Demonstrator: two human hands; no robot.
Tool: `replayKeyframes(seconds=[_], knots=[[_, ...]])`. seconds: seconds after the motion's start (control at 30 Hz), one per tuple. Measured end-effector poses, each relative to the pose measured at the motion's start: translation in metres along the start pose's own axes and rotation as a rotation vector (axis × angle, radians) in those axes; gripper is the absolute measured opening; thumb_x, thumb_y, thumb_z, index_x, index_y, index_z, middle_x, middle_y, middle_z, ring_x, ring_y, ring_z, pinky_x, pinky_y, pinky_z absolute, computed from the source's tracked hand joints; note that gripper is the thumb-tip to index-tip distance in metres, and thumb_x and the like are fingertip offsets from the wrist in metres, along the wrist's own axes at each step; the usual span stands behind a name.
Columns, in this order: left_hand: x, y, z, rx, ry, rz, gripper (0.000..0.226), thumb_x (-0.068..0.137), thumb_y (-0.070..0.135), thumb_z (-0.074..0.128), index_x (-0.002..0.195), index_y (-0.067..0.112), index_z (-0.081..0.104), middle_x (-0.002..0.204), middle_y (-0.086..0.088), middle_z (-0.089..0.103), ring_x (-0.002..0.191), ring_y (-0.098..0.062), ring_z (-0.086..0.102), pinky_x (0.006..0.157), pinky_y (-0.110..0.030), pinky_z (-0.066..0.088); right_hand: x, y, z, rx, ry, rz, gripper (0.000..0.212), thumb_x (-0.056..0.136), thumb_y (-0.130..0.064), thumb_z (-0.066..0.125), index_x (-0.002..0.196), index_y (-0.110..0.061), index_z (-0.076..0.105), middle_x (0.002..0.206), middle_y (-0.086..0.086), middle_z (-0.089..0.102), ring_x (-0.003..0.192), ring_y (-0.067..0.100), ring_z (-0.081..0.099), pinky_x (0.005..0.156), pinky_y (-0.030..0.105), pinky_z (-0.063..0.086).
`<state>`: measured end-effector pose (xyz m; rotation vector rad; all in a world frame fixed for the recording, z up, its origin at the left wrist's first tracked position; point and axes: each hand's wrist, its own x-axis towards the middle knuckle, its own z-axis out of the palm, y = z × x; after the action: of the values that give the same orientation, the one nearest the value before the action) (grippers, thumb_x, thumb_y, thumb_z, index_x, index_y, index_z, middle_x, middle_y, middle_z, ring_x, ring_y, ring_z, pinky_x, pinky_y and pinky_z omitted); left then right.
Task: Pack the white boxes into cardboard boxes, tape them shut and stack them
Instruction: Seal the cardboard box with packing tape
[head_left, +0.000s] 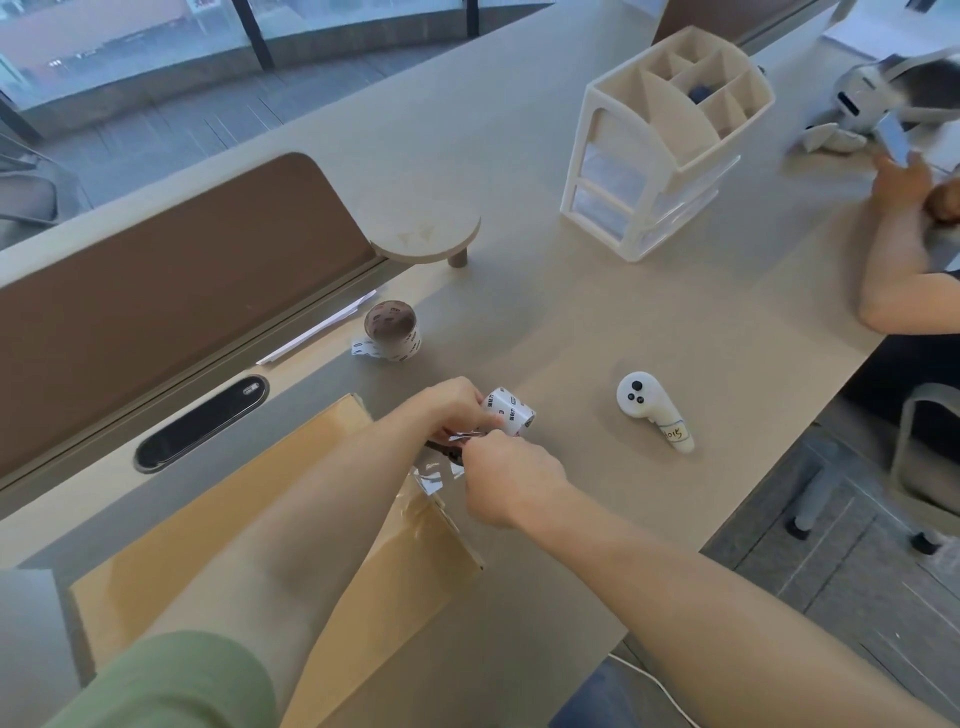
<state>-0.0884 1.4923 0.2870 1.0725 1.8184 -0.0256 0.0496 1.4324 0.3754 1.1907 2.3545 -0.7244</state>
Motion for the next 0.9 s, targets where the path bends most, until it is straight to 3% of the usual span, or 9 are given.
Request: replayKeyframes(seconds=[0.17,0.3,0.5,0.63,0.73,0.83,0.9], knots=[[0.002,0.001,-0.002,0.025,-0.011,0.014,0.018,0.089,0.037,0.069,0.085,0.02,0.069,0.071,-0.003,0.061,0.064,-0.02,0.057,0.051,-0.025,0.051,0.004,-0.006,0.004,0.007,-0.013,-0.003,0.029,0.091,-0.003,0.045,0.117,-0.01,0.058,0.114,0.008,0.055,0.1,0.03,0.057,0.072,0.036,0.04],[-0.001,0.002,-0.003,0.026,-0.01,0.029,0.022,0.089,0.037,0.069,0.094,0.016,0.072,0.071,-0.004,0.062,0.065,-0.023,0.06,0.064,-0.035,0.06,-0.001,-0.002,0.004,-0.018,-0.022,0.0,0.024,0.089,-0.001,0.046,0.109,-0.01,0.058,0.098,0.006,0.049,0.082,0.028,0.05,0.067,0.036,0.043],[-0.002,0.0,-0.001,-0.001,-0.017,0.034,0.022,0.091,0.036,0.068,0.089,0.015,0.071,0.071,-0.006,0.067,0.06,-0.023,0.064,0.071,-0.041,0.063,-0.017,0.004,0.008,-0.064,-0.064,-0.006,0.02,0.091,-0.004,0.044,0.107,-0.009,0.055,0.1,0.008,0.052,0.081,0.029,0.05,0.068,0.037,0.044],[-0.004,0.003,0.002,-0.03,-0.001,0.045,0.02,0.092,0.031,0.062,0.093,0.012,0.069,0.079,-0.009,0.07,0.059,-0.023,0.067,0.073,-0.042,0.062,-0.024,0.016,0.023,-0.136,-0.086,-0.013,0.021,0.088,-0.002,0.049,0.106,-0.011,0.056,0.083,0.004,0.041,0.079,0.031,0.052,0.064,0.037,0.043],[-0.008,0.005,0.003,0.001,0.015,0.06,0.02,0.092,0.032,0.06,0.093,0.013,0.069,0.082,-0.007,0.071,0.06,-0.021,0.068,0.071,-0.038,0.063,-0.027,0.031,0.033,-0.12,-0.093,0.03,0.028,0.087,-0.001,0.048,0.112,-0.01,0.056,0.092,0.005,0.048,0.088,0.034,0.059,0.065,0.038,0.042],[-0.014,0.007,-0.005,0.028,0.066,0.076,0.021,0.093,0.036,0.06,0.086,0.017,0.065,0.08,-0.005,0.075,0.062,-0.018,0.071,0.063,-0.029,0.061,-0.023,0.046,0.04,-0.055,-0.049,0.043,0.022,0.091,-0.005,0.044,0.112,-0.01,0.05,0.109,0.011,0.057,0.098,0.035,0.061,0.068,0.037,0.039],[-0.018,0.006,-0.015,0.032,0.148,0.095,0.026,0.093,0.041,0.06,0.088,0.016,0.064,0.076,-0.003,0.075,0.066,-0.018,0.074,0.067,-0.029,0.061,-0.016,0.053,0.042,-0.002,-0.01,0.06,0.018,0.095,-0.013,0.042,0.112,-0.011,0.048,0.113,0.012,0.057,0.102,0.036,0.06,0.07,0.037,0.038]])
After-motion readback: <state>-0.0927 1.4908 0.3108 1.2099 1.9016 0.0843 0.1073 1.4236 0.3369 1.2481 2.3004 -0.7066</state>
